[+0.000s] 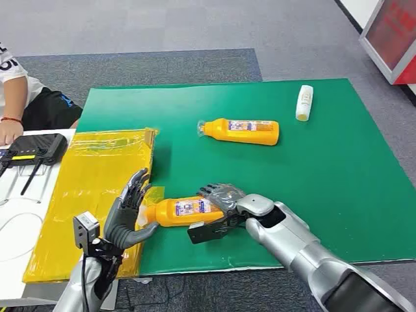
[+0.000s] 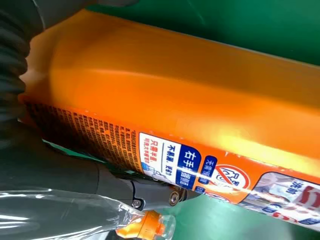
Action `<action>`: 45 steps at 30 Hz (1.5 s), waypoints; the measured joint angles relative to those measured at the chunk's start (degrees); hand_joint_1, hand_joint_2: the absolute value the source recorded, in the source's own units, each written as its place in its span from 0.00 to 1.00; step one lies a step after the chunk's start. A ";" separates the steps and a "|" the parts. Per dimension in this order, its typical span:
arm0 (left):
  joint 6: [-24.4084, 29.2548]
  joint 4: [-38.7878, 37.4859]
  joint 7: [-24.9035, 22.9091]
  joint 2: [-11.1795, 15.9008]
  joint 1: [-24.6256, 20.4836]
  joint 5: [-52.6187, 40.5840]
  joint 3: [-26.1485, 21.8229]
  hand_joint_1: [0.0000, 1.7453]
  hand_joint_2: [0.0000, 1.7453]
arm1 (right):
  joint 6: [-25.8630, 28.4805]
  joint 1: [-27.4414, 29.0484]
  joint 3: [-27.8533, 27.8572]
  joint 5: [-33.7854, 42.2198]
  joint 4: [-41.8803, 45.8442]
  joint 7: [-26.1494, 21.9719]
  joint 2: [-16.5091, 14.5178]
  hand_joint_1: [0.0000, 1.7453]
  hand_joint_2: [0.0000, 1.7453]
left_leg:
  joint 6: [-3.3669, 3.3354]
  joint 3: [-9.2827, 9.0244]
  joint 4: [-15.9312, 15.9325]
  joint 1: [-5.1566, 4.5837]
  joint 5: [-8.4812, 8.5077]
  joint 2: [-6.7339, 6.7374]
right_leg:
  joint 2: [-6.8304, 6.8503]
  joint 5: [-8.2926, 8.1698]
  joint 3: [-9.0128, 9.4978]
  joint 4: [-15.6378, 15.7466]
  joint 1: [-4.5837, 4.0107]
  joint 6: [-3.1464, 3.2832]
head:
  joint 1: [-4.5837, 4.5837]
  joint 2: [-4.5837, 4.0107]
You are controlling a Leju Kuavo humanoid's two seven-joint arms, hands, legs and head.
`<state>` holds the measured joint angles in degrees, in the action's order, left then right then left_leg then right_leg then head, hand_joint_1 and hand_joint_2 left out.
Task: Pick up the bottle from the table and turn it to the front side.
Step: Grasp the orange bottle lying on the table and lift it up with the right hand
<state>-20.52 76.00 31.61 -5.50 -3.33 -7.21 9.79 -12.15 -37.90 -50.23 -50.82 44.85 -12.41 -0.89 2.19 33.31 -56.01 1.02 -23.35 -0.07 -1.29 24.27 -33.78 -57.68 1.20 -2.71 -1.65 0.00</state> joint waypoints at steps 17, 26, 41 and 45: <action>0.03 -0.05 0.00 0.17 0.09 -0.21 0.00 0.00 1.00 | 2.60 -0.27 -1.33 4.80 -2.10 1.46 -0.15 1.00 1.00 | 0.01 -0.11 0.00 0.00 0.15 0.01 | -0.03 -0.25 0.04 0.03 0.00 0.03 | 0.01 0.00; -0.20 -0.53 0.00 0.19 0.05 -0.35 0.00 0.00 1.00 | 4.20 1.02 0.48 7.52 -2.12 0.74 0.18 1.00 1.00 | -0.01 -0.14 0.00 0.00 0.17 0.03 | -0.04 -0.25 0.07 0.03 0.00 0.02 | 0.00 0.00; -0.92 -2.39 0.48 0.20 -0.74 -0.35 0.50 0.00 1.00 | 4.98 4.31 8.52 17.99 -1.59 -6.10 2.44 1.00 1.00 | -0.08 -0.13 0.00 0.00 0.14 0.01 | -0.03 -0.24 0.18 0.22 0.00 -0.05 | 0.00 0.00; -0.92 -2.98 0.69 0.21 -0.88 -0.35 0.73 0.00 1.00 | 4.72 5.87 11.38 20.88 -0.58 -7.78 3.21 1.00 1.00 | -0.09 -0.12 0.00 0.00 0.14 0.01 | -0.03 -0.26 0.18 0.25 0.00 -0.09 | 0.00 0.00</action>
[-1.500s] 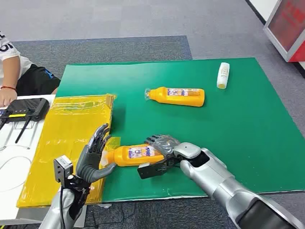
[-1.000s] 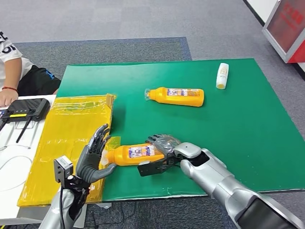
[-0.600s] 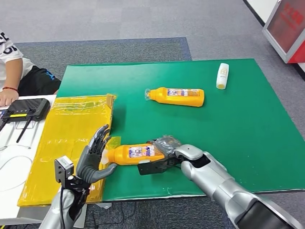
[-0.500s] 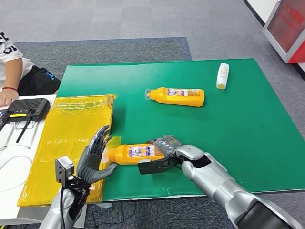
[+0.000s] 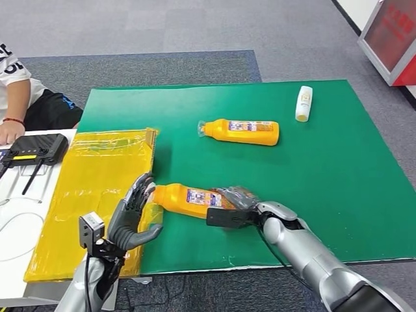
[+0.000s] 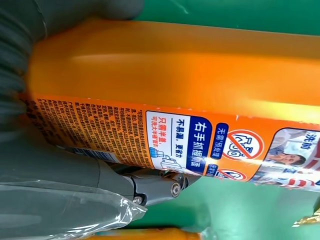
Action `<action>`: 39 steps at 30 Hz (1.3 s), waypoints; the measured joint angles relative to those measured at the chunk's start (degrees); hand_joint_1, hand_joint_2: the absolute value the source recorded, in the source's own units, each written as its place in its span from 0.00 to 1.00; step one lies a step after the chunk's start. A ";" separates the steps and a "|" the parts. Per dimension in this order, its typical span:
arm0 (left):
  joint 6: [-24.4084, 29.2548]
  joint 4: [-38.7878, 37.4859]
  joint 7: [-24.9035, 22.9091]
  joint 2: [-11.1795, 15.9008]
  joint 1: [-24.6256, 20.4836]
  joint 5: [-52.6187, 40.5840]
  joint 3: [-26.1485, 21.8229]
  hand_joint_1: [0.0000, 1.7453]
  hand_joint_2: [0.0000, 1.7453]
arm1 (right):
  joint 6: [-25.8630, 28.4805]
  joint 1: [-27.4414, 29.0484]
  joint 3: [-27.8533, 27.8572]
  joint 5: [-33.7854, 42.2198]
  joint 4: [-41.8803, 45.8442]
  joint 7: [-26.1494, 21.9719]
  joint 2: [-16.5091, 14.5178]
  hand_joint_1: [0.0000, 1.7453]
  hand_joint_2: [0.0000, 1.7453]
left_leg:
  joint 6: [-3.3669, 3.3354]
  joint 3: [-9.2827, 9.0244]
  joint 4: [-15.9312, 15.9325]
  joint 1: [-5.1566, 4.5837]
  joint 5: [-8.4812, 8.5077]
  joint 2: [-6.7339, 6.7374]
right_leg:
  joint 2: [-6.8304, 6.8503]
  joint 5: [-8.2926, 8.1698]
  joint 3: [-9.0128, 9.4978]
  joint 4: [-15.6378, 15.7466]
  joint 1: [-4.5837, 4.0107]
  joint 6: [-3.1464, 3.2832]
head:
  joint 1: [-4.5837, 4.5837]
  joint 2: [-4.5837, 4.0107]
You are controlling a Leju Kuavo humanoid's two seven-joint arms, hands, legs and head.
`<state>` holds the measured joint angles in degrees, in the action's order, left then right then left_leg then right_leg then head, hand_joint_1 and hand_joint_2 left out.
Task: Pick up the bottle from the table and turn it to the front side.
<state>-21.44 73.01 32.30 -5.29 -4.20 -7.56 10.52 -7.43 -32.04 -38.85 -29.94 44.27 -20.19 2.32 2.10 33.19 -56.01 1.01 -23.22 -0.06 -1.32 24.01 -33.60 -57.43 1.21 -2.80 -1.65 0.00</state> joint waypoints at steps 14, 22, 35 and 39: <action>1.22 -0.86 1.08 0.54 0.42 0.06 0.85 0.00 1.00 | -5.55 8.97 11.95 14.32 7.46 -4.36 1.42 1.00 1.00 | -0.06 0.13 0.00 0.00 -0.04 -0.01 | 0.01 0.02 -0.06 0.01 0.00 -0.03 | 0.00 0.00; 1.56 -0.84 1.08 0.74 1.12 0.01 0.69 0.00 1.00 | -6.45 12.32 16.36 17.08 10.87 -3.94 1.20 1.00 1.00 | -0.07 0.22 0.00 0.00 -0.04 -0.02 | 0.03 0.02 -0.08 0.01 0.00 -0.03 | -0.01 0.00; -13.45 -8.02 3.04 2.48 0.03 13.31 -2.96 0.00 1.00 | -10.73 16.63 19.01 19.60 18.72 -5.68 0.01 1.00 1.00 | -0.06 0.61 0.00 0.00 -0.01 -0.03 | 0.05 0.01 -0.47 -0.01 -0.01 -0.04 | 0.00 0.00; -19.74 -12.86 4.64 3.50 -1.10 17.03 -3.62 0.00 1.00 | -10.90 16.74 18.49 19.90 21.19 -6.30 -0.76 1.00 1.00 | -0.07 0.68 0.00 0.00 0.00 -0.03 | 0.06 0.01 -0.52 -0.01 0.00 -0.04 | 0.00 0.00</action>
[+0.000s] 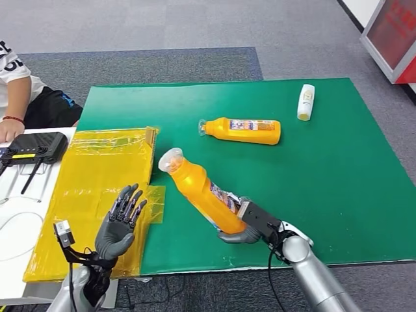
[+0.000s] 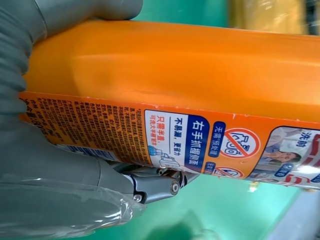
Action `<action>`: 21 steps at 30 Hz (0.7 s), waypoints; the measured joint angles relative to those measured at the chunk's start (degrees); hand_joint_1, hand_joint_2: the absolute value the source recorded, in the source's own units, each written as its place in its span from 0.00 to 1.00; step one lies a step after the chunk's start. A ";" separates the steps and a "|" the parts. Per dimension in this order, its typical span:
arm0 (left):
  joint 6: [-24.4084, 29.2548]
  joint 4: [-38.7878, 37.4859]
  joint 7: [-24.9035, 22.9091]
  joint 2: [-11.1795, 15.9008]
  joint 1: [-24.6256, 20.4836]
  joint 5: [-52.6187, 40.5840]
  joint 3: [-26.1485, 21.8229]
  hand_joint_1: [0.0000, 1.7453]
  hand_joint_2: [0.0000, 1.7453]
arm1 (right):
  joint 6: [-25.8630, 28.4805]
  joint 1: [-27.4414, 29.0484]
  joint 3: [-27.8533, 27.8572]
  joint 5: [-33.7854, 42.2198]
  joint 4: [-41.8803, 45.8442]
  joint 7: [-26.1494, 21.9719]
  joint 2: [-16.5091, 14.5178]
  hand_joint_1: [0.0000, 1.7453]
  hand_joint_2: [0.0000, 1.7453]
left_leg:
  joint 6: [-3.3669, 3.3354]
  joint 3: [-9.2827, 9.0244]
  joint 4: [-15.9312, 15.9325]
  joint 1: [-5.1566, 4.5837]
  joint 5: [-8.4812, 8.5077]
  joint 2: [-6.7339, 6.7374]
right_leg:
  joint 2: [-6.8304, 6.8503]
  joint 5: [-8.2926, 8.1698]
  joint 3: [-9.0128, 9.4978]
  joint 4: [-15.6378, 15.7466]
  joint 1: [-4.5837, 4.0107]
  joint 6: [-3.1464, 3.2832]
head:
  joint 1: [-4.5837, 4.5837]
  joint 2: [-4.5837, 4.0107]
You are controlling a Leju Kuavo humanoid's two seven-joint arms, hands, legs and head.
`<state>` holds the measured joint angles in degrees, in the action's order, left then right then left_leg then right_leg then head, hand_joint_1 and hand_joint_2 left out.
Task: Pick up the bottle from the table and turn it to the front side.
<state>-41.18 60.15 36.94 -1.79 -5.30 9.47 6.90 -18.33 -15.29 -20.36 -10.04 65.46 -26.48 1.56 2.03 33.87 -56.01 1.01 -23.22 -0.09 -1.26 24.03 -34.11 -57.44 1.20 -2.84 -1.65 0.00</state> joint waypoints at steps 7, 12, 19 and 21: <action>-3.91 -3.83 0.08 0.93 -0.67 1.93 -0.02 0.00 1.00 | 1.33 0.39 -2.68 -2.14 5.07 -0.13 -0.84 1.00 1.00 | 0.00 0.10 0.00 0.00 0.00 0.00 | 0.01 0.00 -0.10 0.00 0.00 0.00 | 0.00 0.00; -5.05 -5.01 -0.12 1.30 -1.13 2.58 0.11 0.00 1.00 | 3.60 0.36 -4.95 -5.61 6.79 0.50 -1.32 1.00 1.00 | 0.00 0.11 0.00 0.00 0.01 0.00 | 0.01 0.00 -0.12 0.00 0.00 0.00 | 0.01 0.00; -5.00 -5.38 -0.15 1.48 -2.06 2.80 0.45 0.00 1.00 | 7.34 0.08 -8.12 -10.33 6.62 1.55 -2.17 1.00 1.00 | 0.00 0.13 0.00 0.00 0.01 0.00 | 0.01 0.00 -0.12 0.00 0.00 0.00 | 0.01 0.00; -4.36 -5.37 -0.24 1.50 -2.29 2.65 0.67 0.00 1.00 | 8.30 -0.19 -8.85 -11.35 6.21 1.92 -2.44 1.00 1.00 | 0.00 0.14 0.00 0.00 0.02 0.00 | 0.01 0.00 -0.13 0.00 0.00 0.00 | 0.00 0.00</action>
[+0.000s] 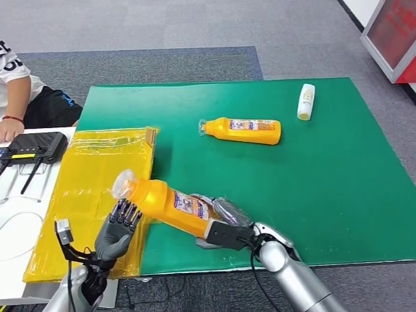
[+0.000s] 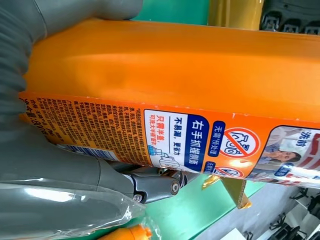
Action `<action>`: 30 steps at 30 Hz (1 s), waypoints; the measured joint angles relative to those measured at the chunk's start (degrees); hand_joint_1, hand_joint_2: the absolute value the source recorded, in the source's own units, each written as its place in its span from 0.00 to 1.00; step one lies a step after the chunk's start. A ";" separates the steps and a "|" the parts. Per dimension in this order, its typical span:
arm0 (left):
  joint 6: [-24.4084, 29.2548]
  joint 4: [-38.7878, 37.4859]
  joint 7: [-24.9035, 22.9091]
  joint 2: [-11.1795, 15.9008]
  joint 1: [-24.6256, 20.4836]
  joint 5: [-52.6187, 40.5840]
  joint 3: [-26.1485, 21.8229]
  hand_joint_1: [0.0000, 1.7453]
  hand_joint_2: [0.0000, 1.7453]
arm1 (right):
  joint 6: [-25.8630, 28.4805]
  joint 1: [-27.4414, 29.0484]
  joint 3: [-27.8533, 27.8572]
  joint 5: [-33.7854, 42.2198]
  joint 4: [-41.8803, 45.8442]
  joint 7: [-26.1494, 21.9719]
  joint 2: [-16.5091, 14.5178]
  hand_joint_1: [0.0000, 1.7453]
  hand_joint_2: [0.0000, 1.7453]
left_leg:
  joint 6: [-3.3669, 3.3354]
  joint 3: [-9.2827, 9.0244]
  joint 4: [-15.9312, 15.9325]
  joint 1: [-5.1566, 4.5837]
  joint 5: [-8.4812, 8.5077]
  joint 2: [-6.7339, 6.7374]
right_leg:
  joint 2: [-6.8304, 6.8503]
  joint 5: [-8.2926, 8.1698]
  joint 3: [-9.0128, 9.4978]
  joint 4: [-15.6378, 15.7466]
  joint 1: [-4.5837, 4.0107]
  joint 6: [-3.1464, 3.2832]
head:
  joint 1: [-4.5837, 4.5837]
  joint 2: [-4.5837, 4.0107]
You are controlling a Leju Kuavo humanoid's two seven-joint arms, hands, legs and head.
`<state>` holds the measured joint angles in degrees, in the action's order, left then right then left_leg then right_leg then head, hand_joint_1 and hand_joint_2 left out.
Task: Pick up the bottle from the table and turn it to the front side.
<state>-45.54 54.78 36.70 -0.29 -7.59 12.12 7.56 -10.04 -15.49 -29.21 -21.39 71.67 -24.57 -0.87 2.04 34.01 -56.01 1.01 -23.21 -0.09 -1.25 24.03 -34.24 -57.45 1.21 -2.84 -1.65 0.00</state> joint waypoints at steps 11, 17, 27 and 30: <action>1.46 0.02 -0.40 0.19 -2.22 -0.52 2.07 0.00 1.00 | 1.58 -2.23 -2.21 -1.75 -3.82 0.57 -1.32 1.00 1.00 | 0.00 0.01 0.00 0.00 0.01 0.00 | 0.00 0.00 -0.02 0.00 0.00 0.00 | 0.01 0.00; 1.55 0.04 -1.14 0.22 -3.88 -0.65 4.01 0.00 1.00 | 1.74 -3.45 -2.75 -1.94 -5.76 0.56 -2.06 1.00 1.00 | 0.00 0.02 0.00 0.00 0.01 0.00 | 0.00 0.00 -0.02 0.00 0.00 0.00 | 0.01 0.00; 1.72 0.20 -1.25 0.28 -4.95 -0.67 5.76 0.00 1.00 | 1.88 -4.78 -3.44 -2.04 -8.23 0.55 -2.86 1.00 1.00 | 0.00 0.04 0.00 0.00 0.01 0.00 | 0.00 0.00 -0.06 0.00 0.00 0.00 | 0.01 0.00; 1.72 0.21 -1.25 0.33 -5.24 -0.62 6.14 0.00 1.00 | 1.88 -5.13 -3.63 -2.07 -8.85 0.55 -2.92 1.00 1.00 | 0.00 0.05 0.00 0.00 0.01 0.00 | 0.00 -0.01 -0.07 0.00 0.00 0.00 | 0.00 0.00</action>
<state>-43.82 54.99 35.45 0.04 -12.83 11.50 13.70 -8.15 -20.62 -32.85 -23.46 62.82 -24.02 -3.79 2.03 34.06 -56.01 1.01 -23.19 -0.09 -1.24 24.02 -34.31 -57.45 1.21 -2.84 -1.65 0.00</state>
